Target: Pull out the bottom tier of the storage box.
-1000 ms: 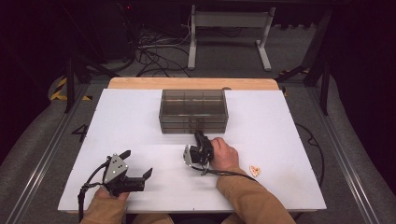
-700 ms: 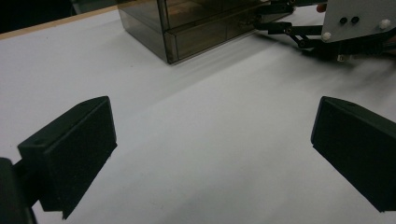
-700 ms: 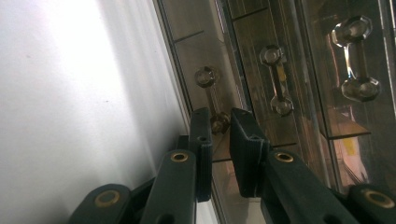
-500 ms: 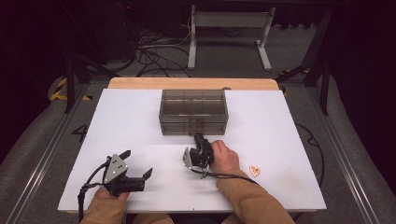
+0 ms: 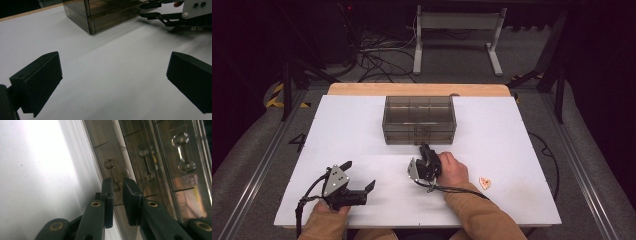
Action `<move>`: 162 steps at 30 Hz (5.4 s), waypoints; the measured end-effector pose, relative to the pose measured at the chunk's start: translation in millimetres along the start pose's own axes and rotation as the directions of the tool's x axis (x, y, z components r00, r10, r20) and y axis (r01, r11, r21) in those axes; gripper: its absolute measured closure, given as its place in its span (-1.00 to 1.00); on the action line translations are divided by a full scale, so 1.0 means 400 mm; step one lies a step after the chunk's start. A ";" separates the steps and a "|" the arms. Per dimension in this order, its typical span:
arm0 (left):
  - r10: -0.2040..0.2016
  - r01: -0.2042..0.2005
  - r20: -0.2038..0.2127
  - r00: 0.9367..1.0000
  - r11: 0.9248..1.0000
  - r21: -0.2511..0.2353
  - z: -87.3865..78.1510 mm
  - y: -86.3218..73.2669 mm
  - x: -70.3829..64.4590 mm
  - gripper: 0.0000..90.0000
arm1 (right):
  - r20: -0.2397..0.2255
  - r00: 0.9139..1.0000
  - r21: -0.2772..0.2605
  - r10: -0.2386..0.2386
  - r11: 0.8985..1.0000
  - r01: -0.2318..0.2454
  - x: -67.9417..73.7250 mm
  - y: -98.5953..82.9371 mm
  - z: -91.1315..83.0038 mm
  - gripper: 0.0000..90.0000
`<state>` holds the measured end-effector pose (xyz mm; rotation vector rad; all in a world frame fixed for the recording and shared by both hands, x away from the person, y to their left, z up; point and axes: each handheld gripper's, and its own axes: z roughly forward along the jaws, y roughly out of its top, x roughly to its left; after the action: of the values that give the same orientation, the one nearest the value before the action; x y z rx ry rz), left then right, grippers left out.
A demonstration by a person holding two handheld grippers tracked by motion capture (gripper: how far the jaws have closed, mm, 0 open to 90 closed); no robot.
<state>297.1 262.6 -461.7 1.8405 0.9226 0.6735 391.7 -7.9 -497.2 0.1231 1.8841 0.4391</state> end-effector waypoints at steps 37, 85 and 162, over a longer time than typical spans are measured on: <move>-0.002 0.002 0.003 1.000 1.000 -0.002 -0.001 0.000 0.001 -0.98 | -0.503 0.825 0.059 0.258 0.962 -0.265 -0.216 -0.025 -0.002 0.56; -0.001 0.001 0.002 1.000 1.000 0.002 0.000 0.000 0.001 -0.98 | -0.590 0.736 0.161 0.334 0.941 -0.298 -0.266 -0.090 0.068 0.69; -0.017 0.017 0.005 1.000 1.000 -0.003 -0.001 0.000 0.004 -0.98 | -0.711 0.582 0.148 0.394 0.894 -0.423 -0.334 -0.072 -0.100 0.12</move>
<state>297.6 264.3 -461.5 1.8285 0.9325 0.6592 405.5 -83.4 -377.4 0.4211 2.6527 0.9562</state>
